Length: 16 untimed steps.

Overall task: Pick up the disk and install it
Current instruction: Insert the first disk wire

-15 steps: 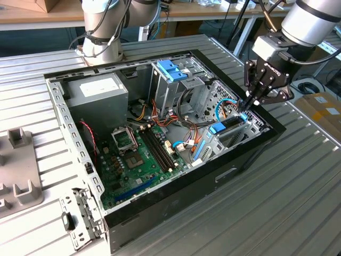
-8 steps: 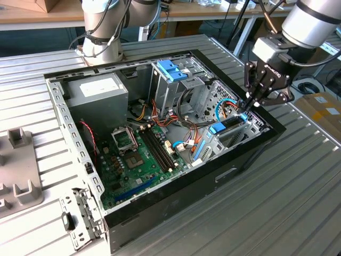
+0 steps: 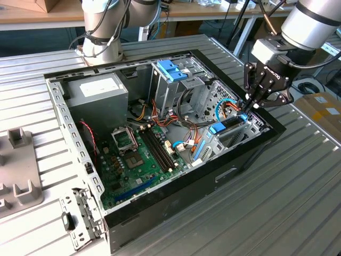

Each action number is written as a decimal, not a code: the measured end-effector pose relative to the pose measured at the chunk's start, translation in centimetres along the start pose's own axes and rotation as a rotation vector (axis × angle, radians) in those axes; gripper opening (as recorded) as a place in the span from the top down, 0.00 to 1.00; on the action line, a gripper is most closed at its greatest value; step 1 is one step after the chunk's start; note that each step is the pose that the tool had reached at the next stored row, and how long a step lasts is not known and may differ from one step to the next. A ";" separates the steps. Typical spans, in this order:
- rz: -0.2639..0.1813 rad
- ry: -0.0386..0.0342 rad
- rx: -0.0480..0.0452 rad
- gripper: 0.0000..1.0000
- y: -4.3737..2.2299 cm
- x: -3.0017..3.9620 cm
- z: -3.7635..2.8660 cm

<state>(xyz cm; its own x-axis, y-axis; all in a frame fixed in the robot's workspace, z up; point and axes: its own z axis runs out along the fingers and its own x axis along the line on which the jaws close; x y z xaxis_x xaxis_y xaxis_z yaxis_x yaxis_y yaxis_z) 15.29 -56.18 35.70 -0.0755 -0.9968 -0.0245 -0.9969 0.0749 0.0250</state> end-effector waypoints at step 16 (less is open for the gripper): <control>0.020 -0.0003 0.0004 0.84 0.56 0.06 0.60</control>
<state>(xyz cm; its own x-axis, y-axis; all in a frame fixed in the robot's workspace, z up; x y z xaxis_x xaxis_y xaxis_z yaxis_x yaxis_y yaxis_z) 14.71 -56.18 35.11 -0.0953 -0.9952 -0.0243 -0.9952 0.0947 0.0251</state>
